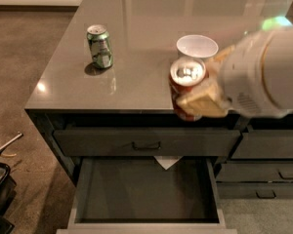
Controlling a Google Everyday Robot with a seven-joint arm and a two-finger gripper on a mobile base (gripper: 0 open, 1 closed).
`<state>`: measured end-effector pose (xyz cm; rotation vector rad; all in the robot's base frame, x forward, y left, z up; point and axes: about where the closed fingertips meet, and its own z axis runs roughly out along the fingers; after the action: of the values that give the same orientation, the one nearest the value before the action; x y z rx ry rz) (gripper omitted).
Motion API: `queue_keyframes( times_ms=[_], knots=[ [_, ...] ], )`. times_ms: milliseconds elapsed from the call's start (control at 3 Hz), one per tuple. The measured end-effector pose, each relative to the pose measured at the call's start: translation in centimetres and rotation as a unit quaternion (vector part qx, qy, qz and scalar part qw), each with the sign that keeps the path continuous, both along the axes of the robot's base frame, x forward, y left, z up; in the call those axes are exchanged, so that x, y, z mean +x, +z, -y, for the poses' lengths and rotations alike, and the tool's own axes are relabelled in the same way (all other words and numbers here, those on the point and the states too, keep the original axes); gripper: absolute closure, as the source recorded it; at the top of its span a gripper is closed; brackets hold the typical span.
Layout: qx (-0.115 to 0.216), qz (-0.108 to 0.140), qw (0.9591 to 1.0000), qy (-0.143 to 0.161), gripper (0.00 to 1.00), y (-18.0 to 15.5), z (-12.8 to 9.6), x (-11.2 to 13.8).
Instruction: Place coke can into middle drawer
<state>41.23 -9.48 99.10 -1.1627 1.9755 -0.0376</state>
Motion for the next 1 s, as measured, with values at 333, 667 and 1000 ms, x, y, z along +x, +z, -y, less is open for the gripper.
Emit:
queue_keyframes(
  times_ms=[333, 667, 1000],
  knots=[
    [0.053, -0.084, 0.9925, -0.072, 1.00, -8.8, 3.3, -1.0],
    [0.101, -0.149, 0.9755, -0.127, 1.00, -16.1, 6.4, -2.2],
    [0.136, -0.180, 0.9613, -0.158, 1.00, -20.8, 7.8, -2.7]
  ],
)
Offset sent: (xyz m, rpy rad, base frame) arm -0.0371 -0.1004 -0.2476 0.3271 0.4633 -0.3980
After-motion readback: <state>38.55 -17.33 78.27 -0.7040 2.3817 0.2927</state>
